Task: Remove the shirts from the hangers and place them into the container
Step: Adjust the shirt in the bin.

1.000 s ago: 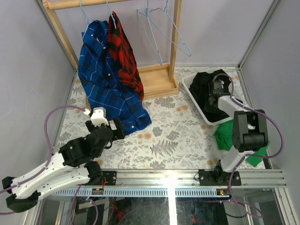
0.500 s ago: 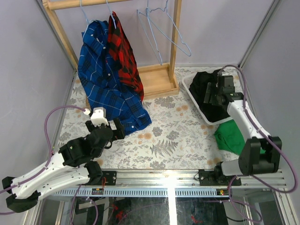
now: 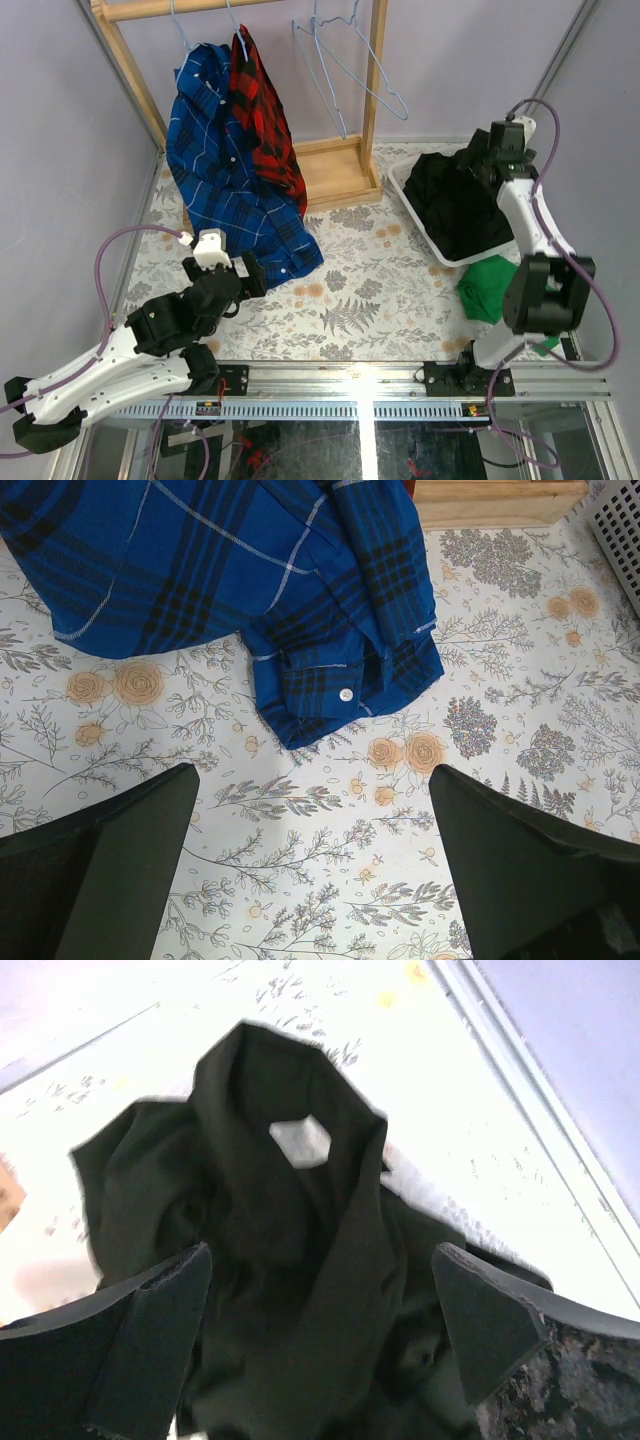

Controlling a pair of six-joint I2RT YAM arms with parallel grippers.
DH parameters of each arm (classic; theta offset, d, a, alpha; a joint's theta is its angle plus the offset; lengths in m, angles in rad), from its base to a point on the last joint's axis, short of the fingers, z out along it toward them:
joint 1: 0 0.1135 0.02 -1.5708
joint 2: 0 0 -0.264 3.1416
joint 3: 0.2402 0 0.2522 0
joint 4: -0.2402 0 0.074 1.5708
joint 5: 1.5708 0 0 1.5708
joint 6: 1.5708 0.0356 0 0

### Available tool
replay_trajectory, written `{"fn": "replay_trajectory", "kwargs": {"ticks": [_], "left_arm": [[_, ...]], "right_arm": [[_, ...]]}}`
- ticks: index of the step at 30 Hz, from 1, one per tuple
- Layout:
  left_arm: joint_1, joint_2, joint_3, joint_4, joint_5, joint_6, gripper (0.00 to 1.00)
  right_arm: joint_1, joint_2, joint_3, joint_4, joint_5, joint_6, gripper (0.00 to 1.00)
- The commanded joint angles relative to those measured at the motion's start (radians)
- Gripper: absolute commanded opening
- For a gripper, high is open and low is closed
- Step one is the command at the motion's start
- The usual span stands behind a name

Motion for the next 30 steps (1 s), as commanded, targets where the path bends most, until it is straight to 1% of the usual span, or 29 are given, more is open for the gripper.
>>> {"fn": "replay_trajectory", "kwargs": {"ticks": [1, 2, 5, 7, 9, 10, 12, 14, 16, 17, 18, 20, 21, 23, 25, 27, 30], "left_arm": [[-0.002, -0.012, 0.014, 0.013, -0.019, -0.007, 1.00], [-0.002, -0.014, 0.013, 0.012, -0.022, -0.008, 1.00], [-0.002, -0.022, 0.014, 0.012, -0.024, -0.007, 1.00], [-0.002, -0.027, 0.013, 0.013, -0.026, -0.007, 1.00], [-0.002, -0.026, 0.013, 0.012, -0.029, -0.008, 1.00], [-0.002, -0.025, 0.012, 0.012, -0.030, -0.009, 1.00], [-0.002, -0.020, 0.013, 0.012, -0.031, -0.009, 1.00], [-0.002, -0.017, 0.016, 0.012, -0.031, -0.007, 1.00], [-0.001, -0.017, 0.016, 0.011, -0.033, -0.007, 1.00], [-0.001, -0.016, 0.016, 0.012, -0.034, -0.007, 1.00], [-0.002, -0.016, 0.015, 0.011, -0.033, -0.007, 1.00], [-0.002, -0.015, 0.016, 0.011, -0.033, -0.007, 1.00], [-0.001, -0.015, 0.016, 0.011, -0.031, -0.007, 1.00], [-0.002, -0.012, 0.017, 0.011, -0.031, -0.007, 1.00], [-0.002, -0.010, 0.018, 0.011, -0.029, -0.007, 1.00], [-0.002, -0.009, 0.018, 0.010, -0.027, -0.006, 1.00], [-0.002, -0.010, 0.017, 0.011, -0.027, -0.006, 1.00]], "right_arm": [[-0.043, 0.209, 0.279, -0.095, 0.025, 0.043, 1.00], [-0.048, 0.252, 0.308, -0.079, 0.031, 0.049, 0.99], [-0.072, 0.378, 0.402, -0.071, -0.092, 0.060, 0.99], [-0.076, 0.494, 0.524, -0.165, -0.205, 0.041, 0.96], [-0.077, 0.577, 0.624, -0.257, -0.256, 0.046, 0.92], [-0.077, 0.600, 0.638, -0.273, -0.276, 0.054, 0.89], [-0.075, 0.604, 0.588, -0.262, -0.324, 0.058, 0.79], [-0.075, 0.563, 0.466, -0.168, -0.399, 0.057, 0.64], [-0.072, 0.510, 0.372, -0.113, -0.417, 0.057, 0.58], [-0.071, 0.485, 0.333, -0.095, -0.407, 0.052, 0.52], [-0.069, 0.464, 0.300, -0.087, -0.394, 0.047, 0.51], [-0.068, 0.430, 0.247, -0.072, -0.372, 0.027, 0.53], [-0.068, 0.420, 0.231, -0.072, -0.361, 0.018, 0.57], [-0.068, 0.422, 0.217, -0.074, -0.348, -0.002, 0.67], [-0.068, 0.445, 0.266, -0.145, -0.348, -0.028, 0.73], [-0.068, 0.454, 0.312, -0.202, -0.361, -0.043, 0.76], [-0.068, 0.399, 0.344, -0.202, -0.382, -0.041, 0.80]]}}
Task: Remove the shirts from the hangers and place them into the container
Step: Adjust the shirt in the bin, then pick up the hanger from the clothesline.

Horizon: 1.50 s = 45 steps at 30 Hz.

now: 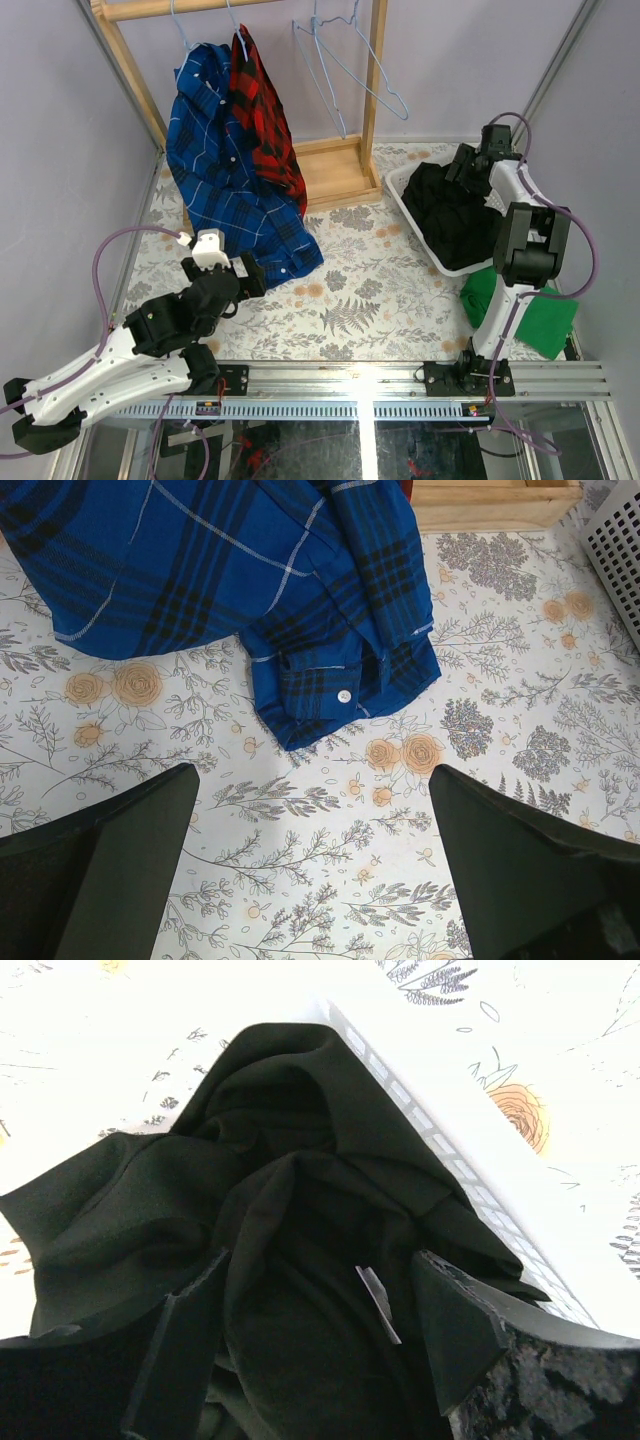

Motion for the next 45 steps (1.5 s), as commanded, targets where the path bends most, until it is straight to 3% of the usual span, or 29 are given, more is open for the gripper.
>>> {"fn": "replay_trajectory", "kwargs": {"ticks": [1, 8, 15, 20, 22, 26, 33, 45], "left_arm": [[-0.002, 0.001, 0.017, 0.011, -0.027, -0.006, 1.00], [-0.002, -0.002, 0.017, 0.011, -0.027, -0.006, 1.00], [-0.002, 0.001, 0.017, 0.012, -0.025, -0.006, 1.00], [-0.002, 0.003, 0.017, 0.012, -0.026, -0.005, 1.00], [-0.002, 0.003, 0.017, 0.012, -0.025, -0.006, 1.00], [-0.002, 0.004, 0.017, 0.012, -0.027, -0.006, 1.00], [-0.003, 0.010, 0.014, 0.019, -0.020, -0.004, 1.00], [-0.002, 0.009, 0.012, 0.018, -0.021, -0.007, 1.00]], "right_arm": [[0.007, -0.096, 0.068, -0.068, -0.034, -0.036, 0.82], [0.007, -0.287, 0.029, -0.029, -0.018, -0.041, 0.91], [0.007, -0.529, -0.240, 0.118, -0.154, 0.046, 0.91], [0.010, -0.679, -0.460, 0.340, -0.310, 0.150, 0.81], [0.010, -0.696, -0.470, 0.333, -0.370, 0.150, 0.75], [0.025, -0.736, -0.485, 0.293, -0.501, 0.150, 0.77], [0.152, -0.931, -0.696, 0.451, -0.461, 0.156, 0.80], [0.303, -1.137, -0.762, 0.515, -0.447, 0.104, 0.79]]}}
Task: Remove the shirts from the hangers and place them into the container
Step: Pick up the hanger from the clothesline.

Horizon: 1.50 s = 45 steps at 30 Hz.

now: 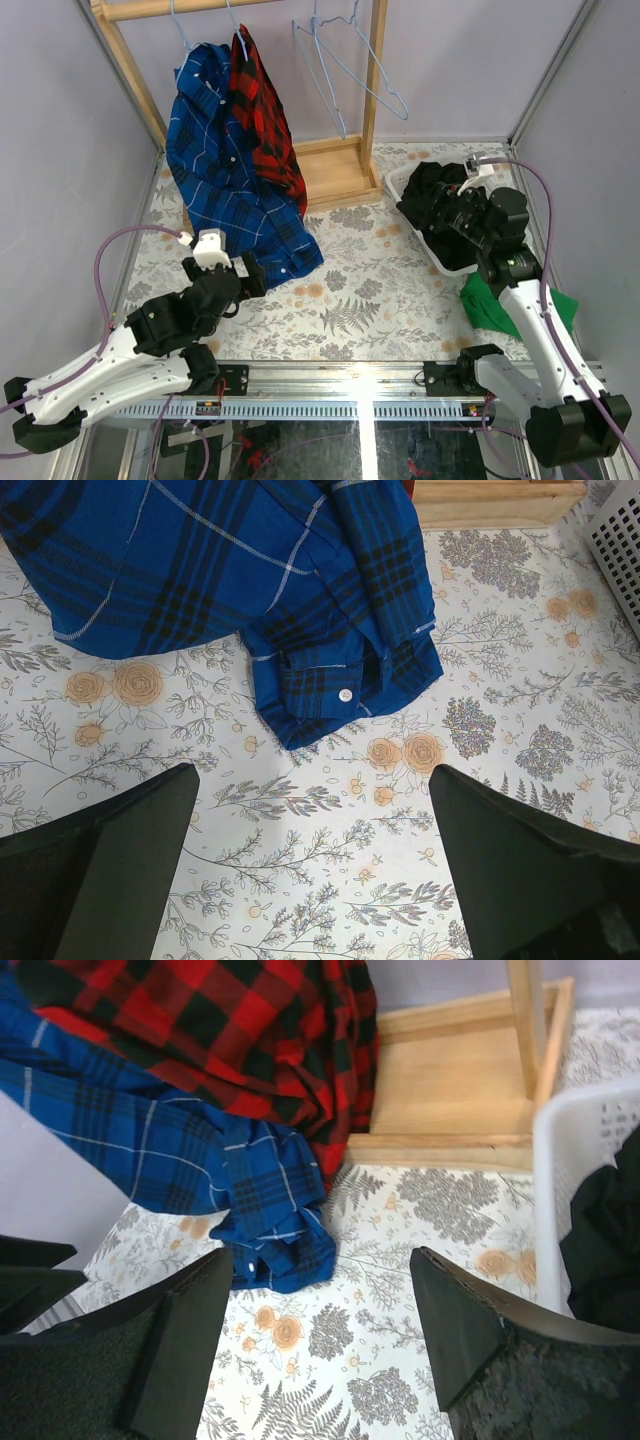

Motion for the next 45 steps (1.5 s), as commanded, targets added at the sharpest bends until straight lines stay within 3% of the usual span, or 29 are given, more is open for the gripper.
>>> {"fn": "replay_trajectory", "kwargs": {"ticks": [1, 7, 11, 16, 22, 24, 30, 33, 40, 45], "left_arm": [[-0.002, 0.000, 0.011, 0.019, -0.020, -0.008, 1.00], [-0.002, 0.007, 0.012, 0.020, -0.021, -0.009, 1.00], [-0.002, 0.006, 0.013, 0.020, -0.023, -0.009, 1.00], [-0.003, 0.003, 0.011, 0.022, -0.034, -0.014, 1.00], [-0.002, 0.016, -0.007, 0.115, -0.008, 0.085, 1.00], [-0.002, 0.034, 0.006, 0.125, -0.017, 0.089, 1.00], [0.007, 0.037, 0.001, 0.177, -0.037, 0.059, 1.00], [0.070, 0.041, -0.040, 0.276, 0.038, 0.104, 1.00], [0.354, 0.114, -0.042, 0.377, 0.320, 0.113, 1.00], [0.388, 0.102, -0.033, 0.448, 0.334, 0.115, 1.00]], "right_arm": [[0.045, -0.075, 0.003, 0.109, -0.010, -0.027, 0.79], [0.117, -0.085, 0.013, 0.244, -0.192, 0.071, 0.80], [0.241, -0.053, 0.081, 0.149, -0.159, -0.031, 0.80], [0.395, 0.032, 0.164, 0.018, -0.018, -0.132, 0.79], [0.632, 0.177, 0.298, -0.103, 0.310, -0.298, 0.77], [0.672, 0.218, 0.329, -0.090, 0.438, -0.295, 0.77], [0.745, 0.363, 0.461, -0.065, 0.619, -0.257, 0.77], [0.779, 0.443, 0.546, -0.070, 0.662, -0.274, 0.78], [0.811, 0.577, 0.732, -0.048, 0.780, -0.232, 0.78], [0.812, 0.674, 0.865, -0.050, 0.791, -0.186, 0.78]]}}
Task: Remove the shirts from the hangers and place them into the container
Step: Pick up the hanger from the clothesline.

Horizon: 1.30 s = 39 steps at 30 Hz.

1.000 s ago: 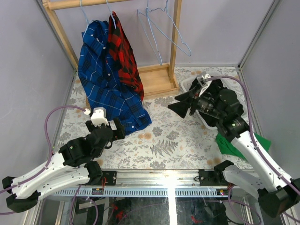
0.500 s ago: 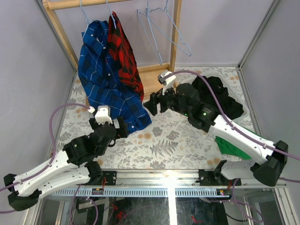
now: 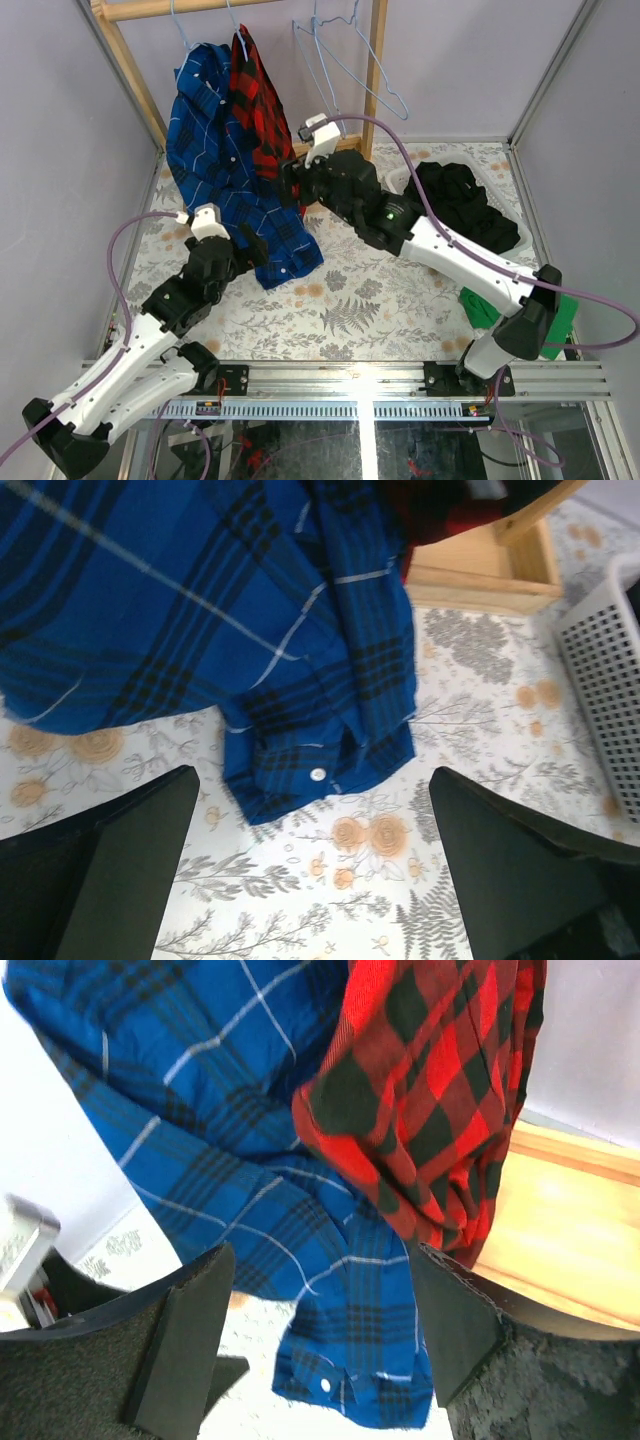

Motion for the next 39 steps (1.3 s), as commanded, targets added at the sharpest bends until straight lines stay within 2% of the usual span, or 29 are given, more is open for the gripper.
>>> {"fn": "replay_trajectory", "kwargs": {"ticks": [1, 3, 5, 8, 11, 18, 23, 29, 36, 39], "left_arm": [[0.014, -0.019, 0.018, 0.146, 0.044, 0.004, 1.00], [0.014, -0.025, 0.023, 0.147, -0.008, -0.049, 1.00], [0.015, -0.033, 0.015, 0.117, -0.099, -0.176, 1.00], [0.015, -0.058, -0.011, 0.137, -0.124, -0.243, 1.00], [0.014, -0.092, -0.020, 0.149, -0.078, -0.192, 1.00], [0.015, -0.173, -0.012, 0.131, 0.009, -0.132, 1.00], [0.014, -0.163, 0.050, 0.065, 0.000, -0.095, 1.00], [0.014, -0.171, 0.060, 0.044, -0.019, -0.092, 1.00], [0.014, -0.187, 0.071, 0.030, -0.025, -0.080, 1.00], [0.014, -0.190, 0.077, 0.021, -0.030, -0.077, 1.00]], "right_arm": [[0.005, 0.083, 0.170, 0.045, 0.063, 0.053, 0.78], [0.006, 0.131, 0.226, 0.040, 0.049, 0.058, 0.78], [0.006, 0.177, 0.292, 0.025, 0.040, 0.074, 0.78], [0.008, 0.252, 0.406, -0.023, 0.058, 0.094, 0.77], [0.008, 0.313, 0.504, -0.081, 0.115, 0.100, 0.76], [0.008, 0.392, 0.590, -0.109, 0.196, 0.080, 0.71], [0.008, 0.430, 0.642, -0.091, 0.226, 0.053, 0.65], [0.008, 0.522, 0.768, -0.119, 0.247, 0.024, 0.62], [0.006, 0.561, 0.794, -0.077, 0.334, 0.002, 0.58], [0.005, 0.575, 0.811, -0.081, 0.341, 0.000, 0.53]]}}
